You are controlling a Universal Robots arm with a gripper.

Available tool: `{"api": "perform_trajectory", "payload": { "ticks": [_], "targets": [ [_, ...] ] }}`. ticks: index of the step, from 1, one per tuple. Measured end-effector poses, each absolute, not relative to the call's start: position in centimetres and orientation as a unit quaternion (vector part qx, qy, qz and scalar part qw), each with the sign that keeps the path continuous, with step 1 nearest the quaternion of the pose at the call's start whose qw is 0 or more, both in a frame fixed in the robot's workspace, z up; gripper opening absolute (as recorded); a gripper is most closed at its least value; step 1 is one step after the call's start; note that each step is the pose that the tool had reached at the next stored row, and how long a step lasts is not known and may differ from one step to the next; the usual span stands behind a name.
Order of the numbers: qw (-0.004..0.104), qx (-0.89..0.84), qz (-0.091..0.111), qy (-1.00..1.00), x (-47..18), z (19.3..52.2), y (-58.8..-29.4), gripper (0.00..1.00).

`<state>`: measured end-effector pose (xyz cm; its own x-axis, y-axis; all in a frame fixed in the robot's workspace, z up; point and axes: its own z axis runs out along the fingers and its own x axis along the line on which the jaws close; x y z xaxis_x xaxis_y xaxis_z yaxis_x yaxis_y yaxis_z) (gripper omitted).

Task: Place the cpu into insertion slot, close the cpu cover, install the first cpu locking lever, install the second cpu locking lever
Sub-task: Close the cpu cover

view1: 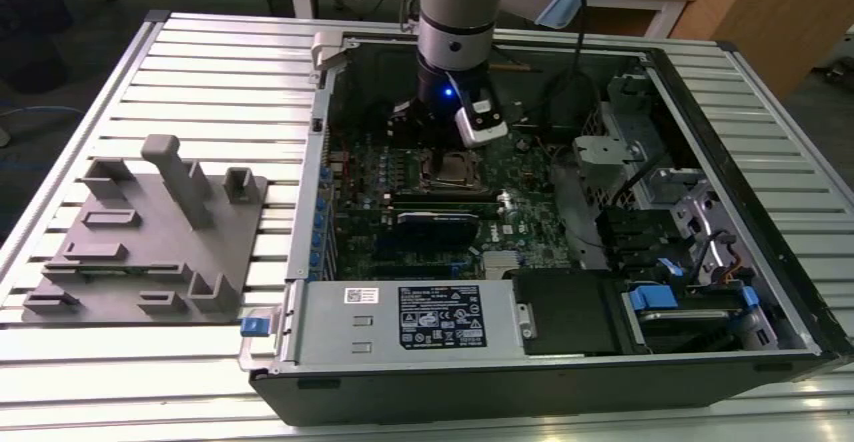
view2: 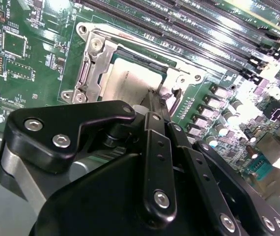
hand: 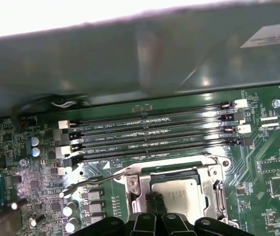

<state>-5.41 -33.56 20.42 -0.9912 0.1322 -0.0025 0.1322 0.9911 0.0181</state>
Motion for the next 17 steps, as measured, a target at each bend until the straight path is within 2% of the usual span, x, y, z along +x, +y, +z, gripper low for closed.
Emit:
{"api": "perform_trajectory", "payload": {
  "ticks": [17],
  "targets": [
    [0.002,0.055,0.006,0.998,-6.28,20.45,-33.79,0.1]
  ]
}}
